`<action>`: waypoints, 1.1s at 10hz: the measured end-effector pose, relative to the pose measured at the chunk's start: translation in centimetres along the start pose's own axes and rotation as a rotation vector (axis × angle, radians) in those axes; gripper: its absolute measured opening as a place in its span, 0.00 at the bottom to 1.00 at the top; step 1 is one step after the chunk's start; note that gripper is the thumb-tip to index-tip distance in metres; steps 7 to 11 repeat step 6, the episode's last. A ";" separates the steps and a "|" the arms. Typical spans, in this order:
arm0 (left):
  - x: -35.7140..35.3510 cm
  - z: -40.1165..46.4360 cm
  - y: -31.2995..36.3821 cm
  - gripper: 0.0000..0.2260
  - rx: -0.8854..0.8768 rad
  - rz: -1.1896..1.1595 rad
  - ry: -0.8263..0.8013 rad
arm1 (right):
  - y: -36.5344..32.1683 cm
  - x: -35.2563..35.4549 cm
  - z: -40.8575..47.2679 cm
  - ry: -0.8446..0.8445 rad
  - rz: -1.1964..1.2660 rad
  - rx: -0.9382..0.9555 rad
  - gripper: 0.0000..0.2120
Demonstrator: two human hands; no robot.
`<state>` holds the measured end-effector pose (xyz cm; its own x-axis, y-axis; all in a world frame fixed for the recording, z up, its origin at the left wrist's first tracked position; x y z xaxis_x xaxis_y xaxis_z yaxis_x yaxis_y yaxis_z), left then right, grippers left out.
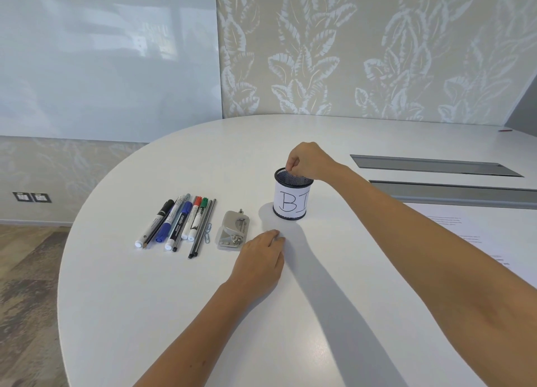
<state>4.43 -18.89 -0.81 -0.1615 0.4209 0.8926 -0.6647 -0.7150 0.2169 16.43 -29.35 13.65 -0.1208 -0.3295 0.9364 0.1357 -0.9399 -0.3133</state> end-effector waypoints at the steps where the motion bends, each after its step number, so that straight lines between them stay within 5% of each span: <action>1: 0.0 0.0 -0.1 0.19 0.007 0.006 0.004 | 0.2 -0.2 0.5 -0.010 -0.019 -0.009 0.09; 3: -0.1 0.0 -0.1 0.18 -0.011 -0.004 0.018 | 0.9 1.1 0.2 0.111 -0.003 -0.021 0.09; 6: -0.3 0.1 0.0 0.22 -0.031 0.002 0.066 | 5.5 2.2 -5.0 0.434 0.353 -0.123 0.11; 11: -0.3 0.1 0.0 0.22 -0.031 0.002 0.066 | 5.5 2.2 -5.0 0.434 0.353 -0.123 0.11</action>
Point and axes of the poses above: each hand's wrist, its own z-axis towards the middle knuckle, its own x-axis out of the back of the hand, y = z × x, the point moved 8 cm from there along z, towards the middle knuckle, and after that the axes turned 8 degrees about -x, right-handed, at the moved point
